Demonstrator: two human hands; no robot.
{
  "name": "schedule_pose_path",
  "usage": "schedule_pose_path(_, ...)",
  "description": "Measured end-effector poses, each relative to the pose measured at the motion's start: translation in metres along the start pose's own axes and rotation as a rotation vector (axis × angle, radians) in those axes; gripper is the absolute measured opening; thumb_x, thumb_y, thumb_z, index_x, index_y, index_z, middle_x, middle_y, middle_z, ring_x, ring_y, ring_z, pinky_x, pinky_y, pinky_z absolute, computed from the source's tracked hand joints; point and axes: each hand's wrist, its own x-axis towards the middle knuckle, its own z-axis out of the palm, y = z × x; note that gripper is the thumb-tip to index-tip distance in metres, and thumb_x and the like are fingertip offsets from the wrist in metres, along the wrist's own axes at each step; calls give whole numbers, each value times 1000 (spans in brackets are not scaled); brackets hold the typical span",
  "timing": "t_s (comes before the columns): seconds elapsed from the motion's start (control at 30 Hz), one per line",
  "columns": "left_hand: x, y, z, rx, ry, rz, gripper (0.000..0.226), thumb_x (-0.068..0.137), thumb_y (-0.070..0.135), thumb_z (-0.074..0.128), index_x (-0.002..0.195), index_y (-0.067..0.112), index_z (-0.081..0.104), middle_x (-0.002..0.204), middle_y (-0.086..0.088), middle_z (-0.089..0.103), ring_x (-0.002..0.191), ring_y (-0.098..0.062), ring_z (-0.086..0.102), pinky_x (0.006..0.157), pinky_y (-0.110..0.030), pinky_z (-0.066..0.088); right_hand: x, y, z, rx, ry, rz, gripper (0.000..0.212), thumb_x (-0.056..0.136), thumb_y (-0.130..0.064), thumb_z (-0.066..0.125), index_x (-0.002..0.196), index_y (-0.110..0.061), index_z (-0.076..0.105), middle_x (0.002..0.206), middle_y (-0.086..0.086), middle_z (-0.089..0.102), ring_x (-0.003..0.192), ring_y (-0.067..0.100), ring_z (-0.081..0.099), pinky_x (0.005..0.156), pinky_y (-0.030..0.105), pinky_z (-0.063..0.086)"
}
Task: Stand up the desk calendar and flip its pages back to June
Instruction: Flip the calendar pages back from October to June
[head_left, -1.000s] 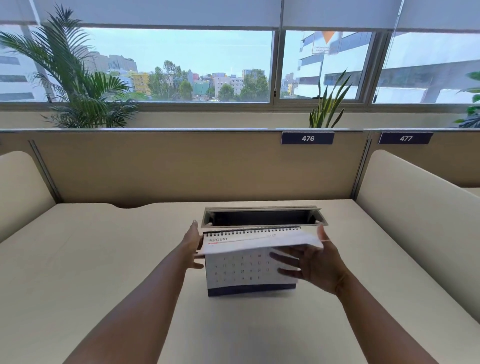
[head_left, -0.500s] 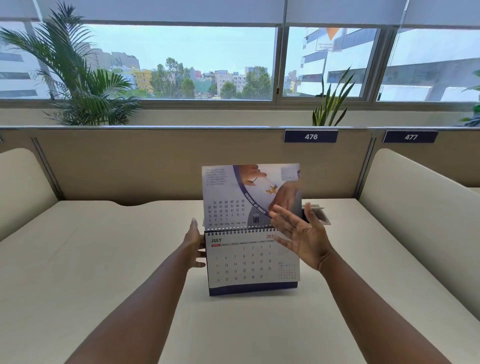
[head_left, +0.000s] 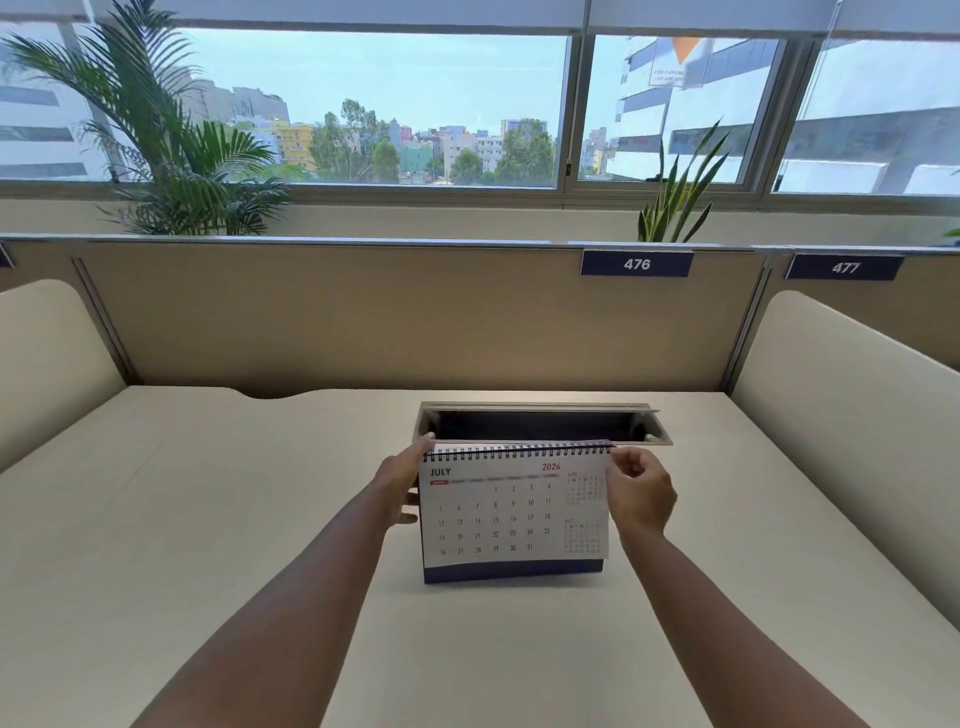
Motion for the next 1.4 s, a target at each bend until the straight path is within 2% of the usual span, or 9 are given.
schedule_pose_path(0.1,-1,2,3,-11,42,-8,40,92,43,39,74,12,55,77,-8,61,81,-26,56,79,-41,40,3,14,-1,-135,-183,230,22,85,-10,59,106,-7,59,108,15,66,82,23,54,64,31,43)
schedule_pose_path(0.17,-1,3,4,-15,49,-13,39,93,43,39,77,11,54,77,-7,61,88,-28,55,80,-42,40,3,20,-3,-173,-273,275,24,83,-8,60,107,-8,63,111,15,67,84,25,55,66,34,46)
schedule_pose_path(0.37,-6,8,3,-33,26,-28,40,93,44,41,96,7,54,79,-7,60,93,-29,55,79,-42,41,1,19,-4,-270,-214,230,50,75,-16,73,121,-4,56,119,17,64,106,33,61,89,40,49)
schedule_pose_path(0.6,-9,8,1,-39,17,-32,41,93,45,41,96,7,55,80,-7,61,87,-26,55,79,-42,41,1,22,-17,-203,-142,274,24,66,-12,81,84,-2,68,100,18,71,82,31,62,72,33,46)
schedule_pose_path(0.77,-11,8,2,-29,35,-38,42,92,46,42,98,7,54,99,-13,61,96,-30,54,83,-44,40,-2,19,-21,-222,-135,264,21,69,-17,79,83,-7,67,95,16,72,78,31,63,66,29,42)
schedule_pose_path(1.03,-14,7,3,-19,39,-43,43,92,47,42,98,6,55,93,-11,62,96,-29,54,82,-43,40,-7,16,-20,-222,-209,265,32,70,-21,78,94,-5,63,100,14,70,85,30,63,66,30,45)
schedule_pose_path(1.17,-14,6,3,-9,42,-42,43,92,48,42,97,7,54,94,-11,62,96,-29,55,82,-43,40,-11,16,-20,-82,-291,297,33,69,-19,79,90,-5,59,96,12,64,79,25,54,55,27,43)
schedule_pose_path(1.33,-12,6,2,1,28,-48,44,90,49,45,99,7,55,99,-12,62,97,-29,54,85,-43,40,-9,20,-24,-21,-252,324,20,69,-10,78,76,-6,60,91,15,67,79,30,63,83,46,55)
schedule_pose_path(1.4,-11,5,2,8,22,-46,44,90,49,44,98,7,55,99,-11,62,97,-29,54,85,-43,40,-8,23,-26,-18,-260,315,15,72,-9,76,69,-7,62,91,19,71,71,27,64,78,44,57)
